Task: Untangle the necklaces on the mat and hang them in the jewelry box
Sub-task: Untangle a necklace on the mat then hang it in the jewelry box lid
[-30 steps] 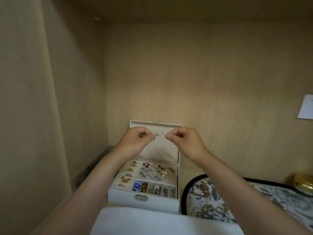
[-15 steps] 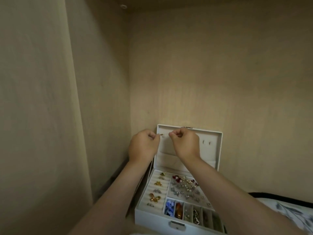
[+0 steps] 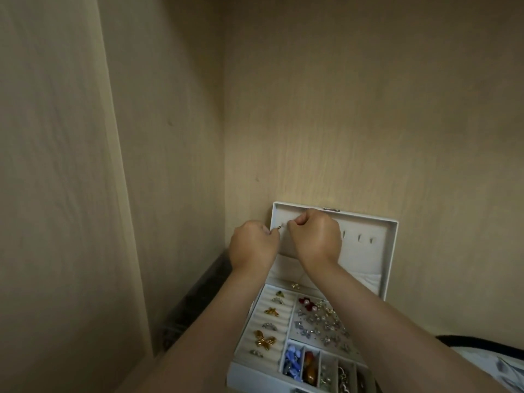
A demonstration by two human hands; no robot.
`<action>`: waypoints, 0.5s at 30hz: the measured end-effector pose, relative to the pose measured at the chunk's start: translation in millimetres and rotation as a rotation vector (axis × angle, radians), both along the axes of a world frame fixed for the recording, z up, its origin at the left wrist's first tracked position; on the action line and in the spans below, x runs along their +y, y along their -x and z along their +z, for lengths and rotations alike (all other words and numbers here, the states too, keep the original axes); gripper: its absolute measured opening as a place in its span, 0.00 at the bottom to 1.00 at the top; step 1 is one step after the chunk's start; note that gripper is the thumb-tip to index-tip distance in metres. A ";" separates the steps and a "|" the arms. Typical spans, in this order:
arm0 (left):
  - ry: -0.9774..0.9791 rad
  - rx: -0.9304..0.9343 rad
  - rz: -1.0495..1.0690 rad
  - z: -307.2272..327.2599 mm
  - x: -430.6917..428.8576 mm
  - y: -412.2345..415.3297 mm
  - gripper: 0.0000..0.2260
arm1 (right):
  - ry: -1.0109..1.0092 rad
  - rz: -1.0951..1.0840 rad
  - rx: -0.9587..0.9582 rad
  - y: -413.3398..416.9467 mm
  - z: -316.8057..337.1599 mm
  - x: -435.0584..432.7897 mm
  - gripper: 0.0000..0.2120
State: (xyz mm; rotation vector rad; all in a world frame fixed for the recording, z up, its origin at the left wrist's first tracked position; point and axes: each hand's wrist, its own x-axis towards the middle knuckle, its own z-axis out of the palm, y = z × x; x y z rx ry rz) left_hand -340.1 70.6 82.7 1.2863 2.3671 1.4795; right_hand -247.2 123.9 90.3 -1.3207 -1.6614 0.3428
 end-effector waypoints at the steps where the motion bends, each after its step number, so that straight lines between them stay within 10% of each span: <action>1: 0.004 -0.005 -0.010 -1.6 -1.1 -0.5 0.16 | 0.011 0.004 -0.020 -1.1 -2.0 0.1 0.06; 15: 0.019 -0.411 -0.493 8.1 -33.5 0.8 0.09 | 0.602 0.621 0.276 -30.8 -11.0 -42.2 0.07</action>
